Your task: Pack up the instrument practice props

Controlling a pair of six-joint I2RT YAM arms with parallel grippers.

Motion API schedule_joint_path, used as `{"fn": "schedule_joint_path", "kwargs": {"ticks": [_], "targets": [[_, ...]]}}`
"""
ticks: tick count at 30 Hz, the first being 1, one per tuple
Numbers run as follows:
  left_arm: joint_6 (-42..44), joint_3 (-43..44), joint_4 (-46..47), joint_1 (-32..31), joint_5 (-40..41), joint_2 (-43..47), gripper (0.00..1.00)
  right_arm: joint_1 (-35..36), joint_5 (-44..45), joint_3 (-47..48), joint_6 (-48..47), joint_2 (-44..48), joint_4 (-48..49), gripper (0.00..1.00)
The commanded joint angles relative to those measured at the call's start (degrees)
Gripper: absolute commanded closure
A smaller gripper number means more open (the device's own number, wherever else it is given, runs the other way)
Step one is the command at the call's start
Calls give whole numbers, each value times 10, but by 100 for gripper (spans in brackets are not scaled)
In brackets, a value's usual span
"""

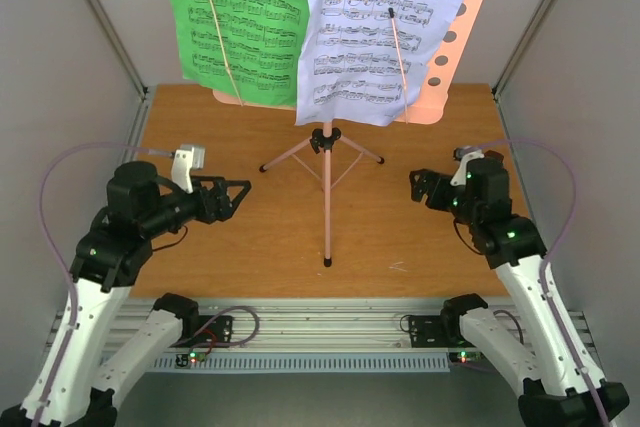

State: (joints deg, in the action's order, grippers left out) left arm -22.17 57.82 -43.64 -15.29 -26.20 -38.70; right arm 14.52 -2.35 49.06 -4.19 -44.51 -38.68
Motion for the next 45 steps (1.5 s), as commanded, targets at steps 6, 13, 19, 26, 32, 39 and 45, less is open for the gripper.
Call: {"fn": "schedule_joint_path", "kwargs": {"ticks": [6,13,19,26,32,39,45], "targets": [[15,156,7,-89,-41,-86,18,-39,-157,163,41,3,-43,2],[26,273,-7,-139,-64,-166,23,-39,-249,277,40,7,-78,1],[-1,356,27,-184,-83,-234,23,-39,-316,331,28,10,-73,2],[-2,448,40,-239,-54,-302,25,-39,-373,392,25,-43,-41,13],[20,502,25,-241,26,-333,25,-39,-404,472,10,-110,-51,23],[24,543,50,-241,26,-372,33,-39,-407,547,-15,-178,-62,36],[23,600,50,-241,23,-409,40,-38,-421,599,-28,-218,-71,43]]}}
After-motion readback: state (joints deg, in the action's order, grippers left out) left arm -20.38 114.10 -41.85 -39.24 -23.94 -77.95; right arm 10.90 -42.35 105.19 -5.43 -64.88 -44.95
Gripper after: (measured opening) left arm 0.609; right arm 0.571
